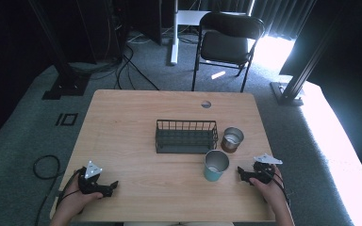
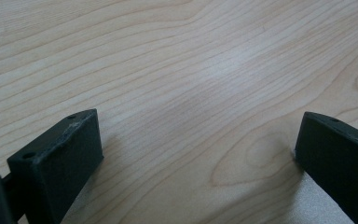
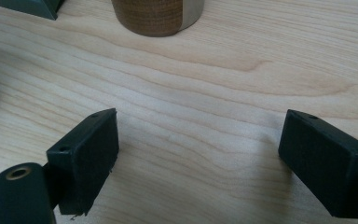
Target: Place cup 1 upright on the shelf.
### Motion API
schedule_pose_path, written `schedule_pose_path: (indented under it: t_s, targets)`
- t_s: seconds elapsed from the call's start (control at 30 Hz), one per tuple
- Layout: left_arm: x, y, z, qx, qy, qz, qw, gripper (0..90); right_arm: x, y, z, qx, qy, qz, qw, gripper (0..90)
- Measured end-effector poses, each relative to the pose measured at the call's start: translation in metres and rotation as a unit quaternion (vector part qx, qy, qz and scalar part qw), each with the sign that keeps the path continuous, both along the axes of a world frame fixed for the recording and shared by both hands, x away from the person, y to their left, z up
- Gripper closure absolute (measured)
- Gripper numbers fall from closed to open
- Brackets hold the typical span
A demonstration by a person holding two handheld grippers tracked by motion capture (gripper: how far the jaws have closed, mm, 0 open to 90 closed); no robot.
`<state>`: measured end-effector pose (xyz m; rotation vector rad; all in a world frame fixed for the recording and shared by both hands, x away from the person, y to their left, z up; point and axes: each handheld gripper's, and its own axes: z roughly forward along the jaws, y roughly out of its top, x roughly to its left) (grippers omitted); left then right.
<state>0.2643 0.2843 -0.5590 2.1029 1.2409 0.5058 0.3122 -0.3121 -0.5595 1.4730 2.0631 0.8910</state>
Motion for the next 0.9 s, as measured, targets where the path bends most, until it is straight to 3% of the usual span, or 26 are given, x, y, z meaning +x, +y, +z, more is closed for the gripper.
schedule_pose_path:
  t_s: [0.33,0.6,0.8,0.9]
  targets:
    - [0.0,0.0,0.0,0.001,0.0,-0.006,1.0,1.5,0.0,0.0,0.0,0.0,0.0,0.0,1.0,11.7]
    - [0.001,0.0,0.001,0.003,0.001,-0.026,0.9996,1.6,0.0,0.0,0.0,0.0,0.0,0.0,1.0,11.7]
    - [0.004,-0.006,0.004,0.021,0.0,-0.037,0.9991,1.6,0.0,0.0,0.0,0.0,0.0,0.0,1.0,11.7]
    - [0.006,-0.01,0.007,0.019,-0.004,-0.042,0.9989,1.6,0.0,0.0,0.0,0.0,0.0,0.001,1.0,11.7]
